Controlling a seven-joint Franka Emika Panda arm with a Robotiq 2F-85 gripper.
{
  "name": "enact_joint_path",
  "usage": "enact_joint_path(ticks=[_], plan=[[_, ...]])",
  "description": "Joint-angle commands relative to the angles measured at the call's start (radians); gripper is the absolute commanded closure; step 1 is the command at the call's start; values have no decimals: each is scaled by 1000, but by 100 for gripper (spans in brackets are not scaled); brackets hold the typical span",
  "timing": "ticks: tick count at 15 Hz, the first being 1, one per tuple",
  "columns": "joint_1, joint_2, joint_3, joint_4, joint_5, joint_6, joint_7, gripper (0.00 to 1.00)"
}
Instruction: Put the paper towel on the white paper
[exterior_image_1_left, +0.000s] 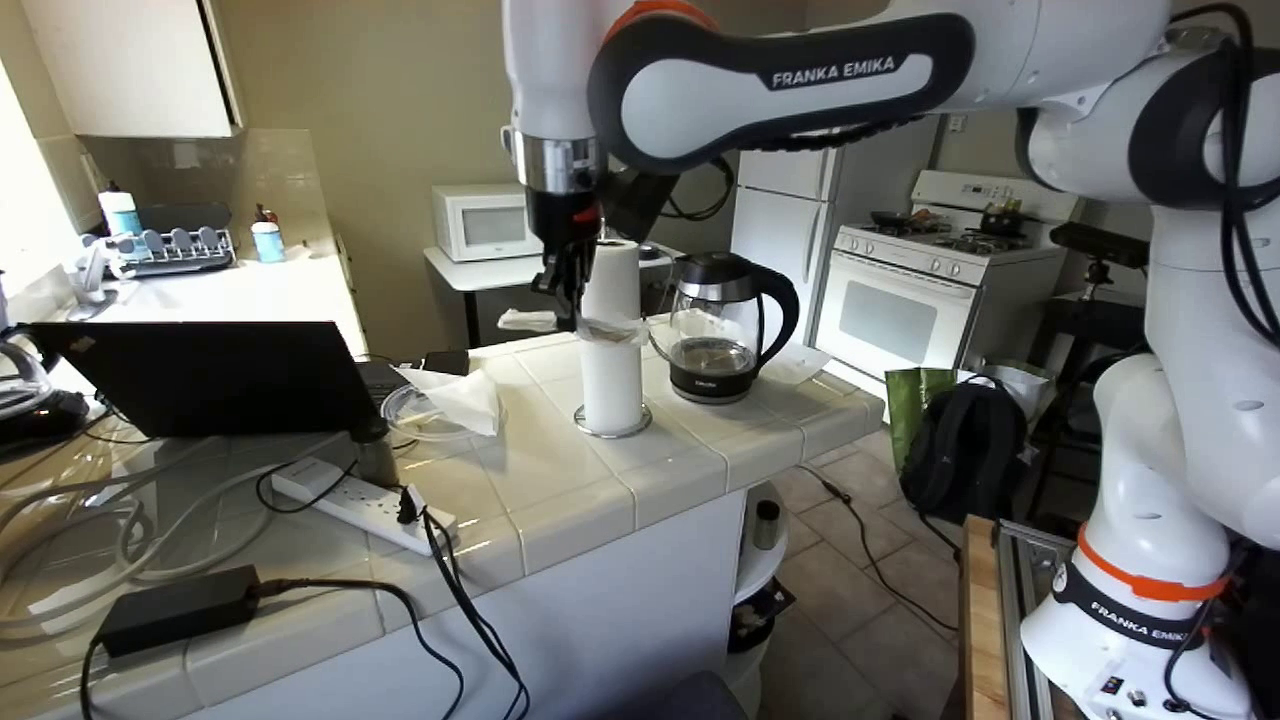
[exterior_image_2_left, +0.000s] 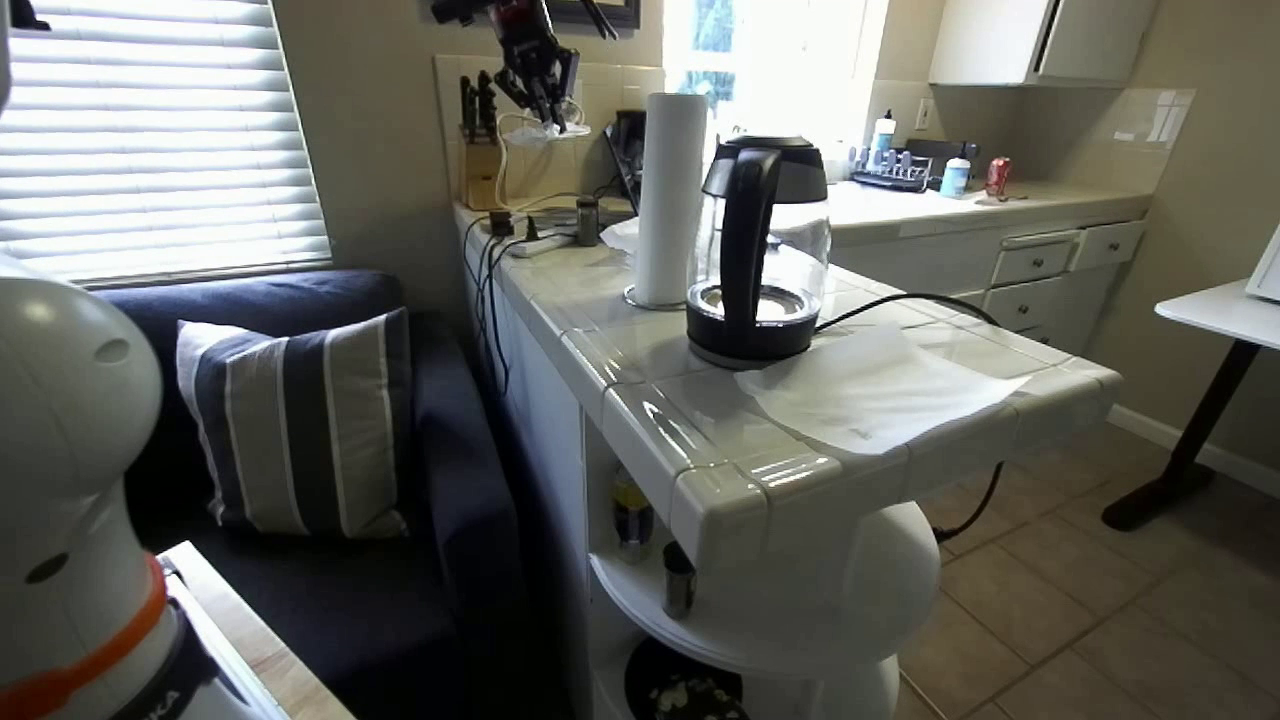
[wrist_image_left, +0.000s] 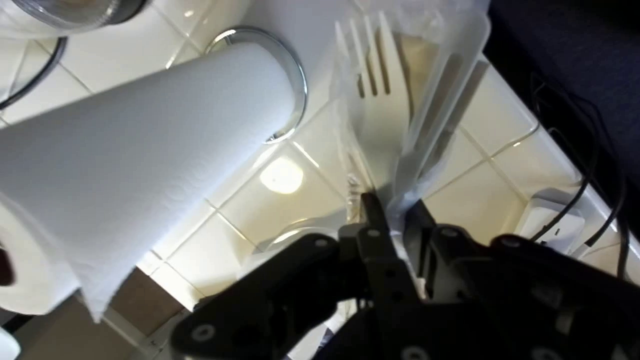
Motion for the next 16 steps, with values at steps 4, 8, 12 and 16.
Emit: enact_joint_path(ticks=[4,8,12,16], plan=[[-83,-385,-3,-374,-16,12,79,96],[-175,-582,-19,-543,33,-12,64,96],[-280,-750,-59,-703,13,-52,55,96],[-394,-879,-140,-880,7,-16,59,96]])
